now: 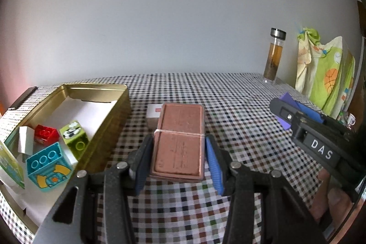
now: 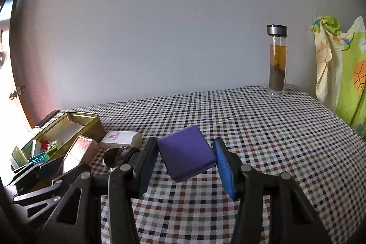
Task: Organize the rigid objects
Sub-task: 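Lift and carry the purple cube and brown box over the gold tray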
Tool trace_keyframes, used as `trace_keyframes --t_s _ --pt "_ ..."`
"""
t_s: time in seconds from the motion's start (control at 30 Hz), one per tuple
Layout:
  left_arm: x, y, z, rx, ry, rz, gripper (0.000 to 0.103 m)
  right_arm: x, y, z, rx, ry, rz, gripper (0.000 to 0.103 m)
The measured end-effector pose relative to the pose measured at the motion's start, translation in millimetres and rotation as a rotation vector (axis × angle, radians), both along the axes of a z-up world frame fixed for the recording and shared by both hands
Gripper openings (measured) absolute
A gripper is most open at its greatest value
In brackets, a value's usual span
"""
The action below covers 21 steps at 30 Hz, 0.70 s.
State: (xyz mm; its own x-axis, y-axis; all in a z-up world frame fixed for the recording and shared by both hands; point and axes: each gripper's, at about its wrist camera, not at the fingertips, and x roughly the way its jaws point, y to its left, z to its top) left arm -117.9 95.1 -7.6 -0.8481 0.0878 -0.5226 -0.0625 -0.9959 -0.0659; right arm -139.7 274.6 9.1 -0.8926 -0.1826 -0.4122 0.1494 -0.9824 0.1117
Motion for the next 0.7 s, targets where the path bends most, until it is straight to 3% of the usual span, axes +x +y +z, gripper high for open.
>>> trace_keyframes --t_s 0.3,0.7 --pt "6 -10 1 0.011 0.027 0.029 0.045 12 -12 5 0.047 0.072 -0.012 0.053" --pt "16 -20 7 -0.005 0.082 0.062 0.045 17 -21 7 0.018 0.095 0.013 0.053"
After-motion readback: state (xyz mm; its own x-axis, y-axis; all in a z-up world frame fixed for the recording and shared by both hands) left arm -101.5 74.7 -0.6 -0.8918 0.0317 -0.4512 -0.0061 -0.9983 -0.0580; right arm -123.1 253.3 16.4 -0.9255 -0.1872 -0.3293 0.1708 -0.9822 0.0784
